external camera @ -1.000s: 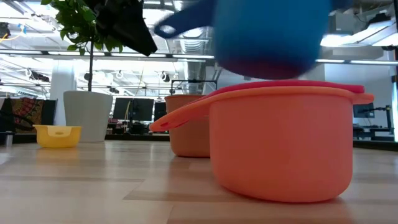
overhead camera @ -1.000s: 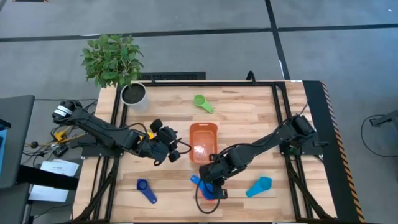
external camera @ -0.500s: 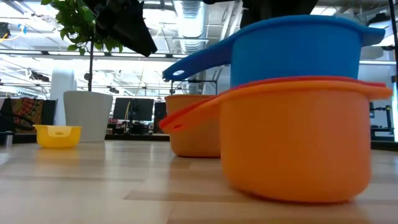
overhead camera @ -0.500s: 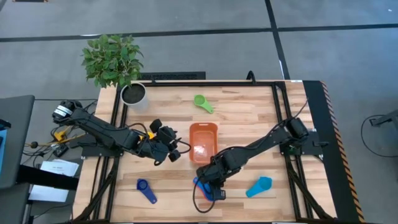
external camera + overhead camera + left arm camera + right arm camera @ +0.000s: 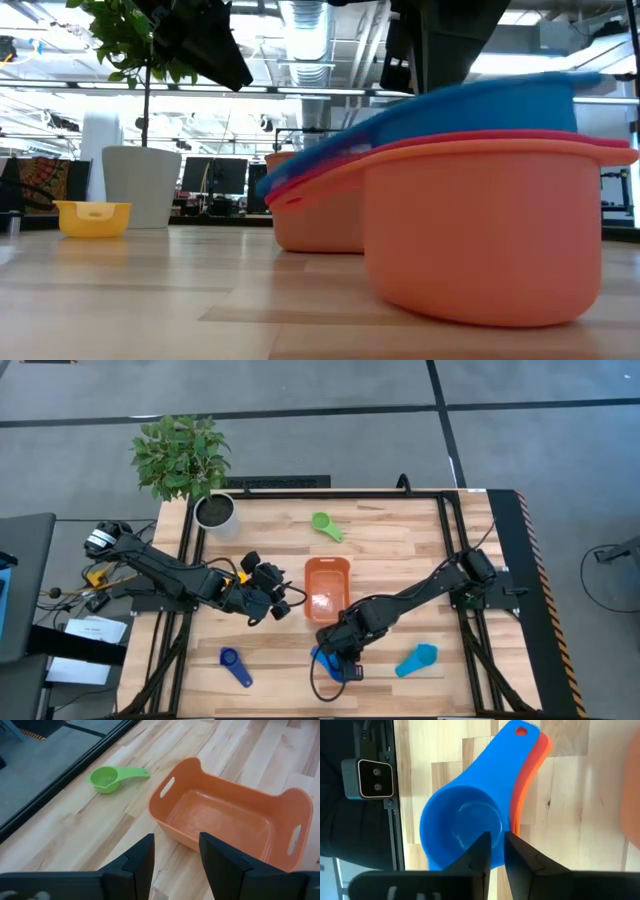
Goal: Nest measuring cups in basket
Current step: Stack the blue measuring cup on top of the red measuring cup, then stack the yellow measuring cup on top of the blue measuring cup
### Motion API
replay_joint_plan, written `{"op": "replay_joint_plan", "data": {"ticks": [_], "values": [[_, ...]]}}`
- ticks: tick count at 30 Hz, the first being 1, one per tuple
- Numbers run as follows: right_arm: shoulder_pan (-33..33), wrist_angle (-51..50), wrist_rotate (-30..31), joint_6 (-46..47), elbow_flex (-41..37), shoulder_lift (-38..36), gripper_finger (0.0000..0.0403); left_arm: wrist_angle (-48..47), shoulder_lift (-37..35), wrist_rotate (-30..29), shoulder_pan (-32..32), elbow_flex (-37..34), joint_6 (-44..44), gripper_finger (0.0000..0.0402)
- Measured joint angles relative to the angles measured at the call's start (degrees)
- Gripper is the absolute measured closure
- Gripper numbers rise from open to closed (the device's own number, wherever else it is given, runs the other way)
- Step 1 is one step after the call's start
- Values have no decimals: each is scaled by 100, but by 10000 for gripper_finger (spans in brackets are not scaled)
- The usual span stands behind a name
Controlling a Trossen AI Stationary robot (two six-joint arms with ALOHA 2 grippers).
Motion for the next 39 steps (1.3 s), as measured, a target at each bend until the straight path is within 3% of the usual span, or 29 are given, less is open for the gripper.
{"op": "replay_joint_plan", "data": {"ticks": [9, 17, 22, 25, 33, 39], "values": [[-14, -29, 164, 77, 0, -46, 284, -93, 0, 3, 0, 0, -7, 256], [20, -317, 601, -328, 7, -512, 274, -185, 0, 4, -2, 2, -11, 256], [90, -1491, 1835, -830, -155, -872, 281, -595, 0, -55, -103, 2, -299, 256], [-9, -1824, 2665, -558, -645, -1309, 284, -852, 0, -232, -246, 2, -443, 256], [-770, 291, 2770, -149, -3023, -3107, 284, -1683, -2, -702, -505, -49, -1147, 256], [-1339, 2046, 2790, 273, -4499, -3933, 284, -1886, -331, -832, -269, -834, -2070, 256]]}}
